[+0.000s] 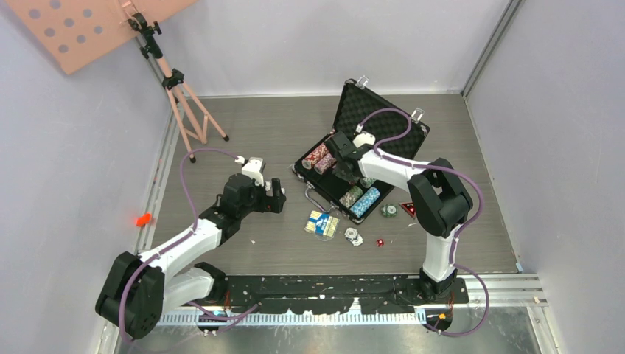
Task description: Pack up texas hold em set
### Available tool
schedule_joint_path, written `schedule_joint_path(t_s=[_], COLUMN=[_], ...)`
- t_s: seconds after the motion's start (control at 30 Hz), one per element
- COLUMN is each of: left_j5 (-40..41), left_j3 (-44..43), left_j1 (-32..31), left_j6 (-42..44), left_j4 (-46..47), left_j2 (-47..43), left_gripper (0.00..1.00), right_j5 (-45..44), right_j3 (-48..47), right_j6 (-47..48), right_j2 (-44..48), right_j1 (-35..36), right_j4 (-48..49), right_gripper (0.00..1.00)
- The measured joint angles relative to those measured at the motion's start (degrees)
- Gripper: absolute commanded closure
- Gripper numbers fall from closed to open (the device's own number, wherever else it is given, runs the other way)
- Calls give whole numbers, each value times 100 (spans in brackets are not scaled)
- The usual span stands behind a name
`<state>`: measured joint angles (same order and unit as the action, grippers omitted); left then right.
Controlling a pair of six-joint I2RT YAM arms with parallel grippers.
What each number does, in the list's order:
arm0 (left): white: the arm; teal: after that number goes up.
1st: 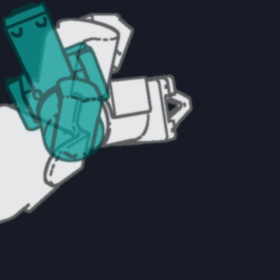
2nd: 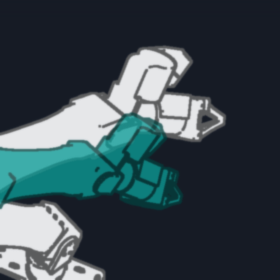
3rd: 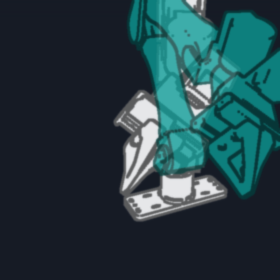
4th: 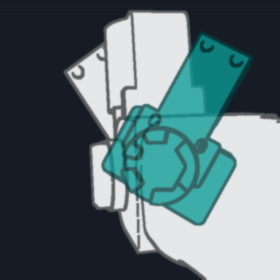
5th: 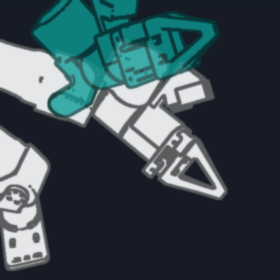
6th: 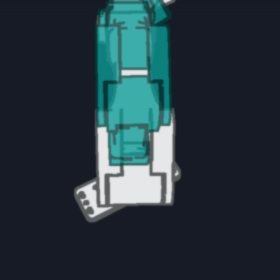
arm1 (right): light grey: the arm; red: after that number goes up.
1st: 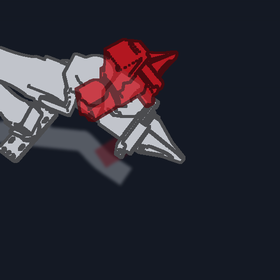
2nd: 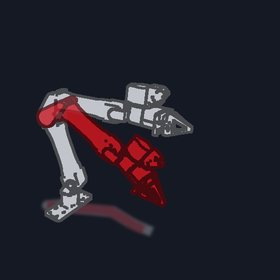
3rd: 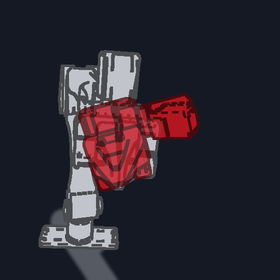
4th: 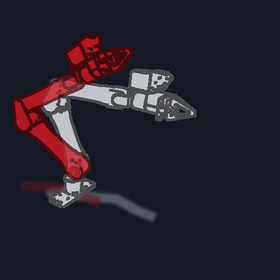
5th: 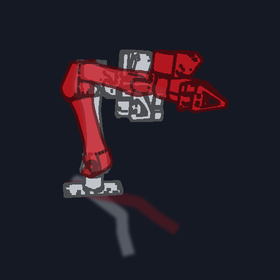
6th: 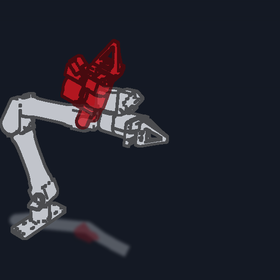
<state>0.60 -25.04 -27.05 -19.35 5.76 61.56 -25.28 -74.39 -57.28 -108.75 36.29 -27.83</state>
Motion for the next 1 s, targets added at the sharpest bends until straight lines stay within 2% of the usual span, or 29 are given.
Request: schedule_joint_path(t_s=[0.6,0.9,1.0], left_j5=[-2,-2,-2], left_j3=[0,0,0], left_j1=[0,0,0], left_j6=[-2,0,0], left_j4=[0,0,0], left_j2=[0,0,0], left_gripper=[3,3,3], right_j5=[-160,-162,-155], right_j3=[111,111,111], right_j6=[59,195,199], right_j2=[140,254,254], right_j1=[0,-4,-7], right_j4=[-31,-48,-50], right_gripper=[59,80,83])
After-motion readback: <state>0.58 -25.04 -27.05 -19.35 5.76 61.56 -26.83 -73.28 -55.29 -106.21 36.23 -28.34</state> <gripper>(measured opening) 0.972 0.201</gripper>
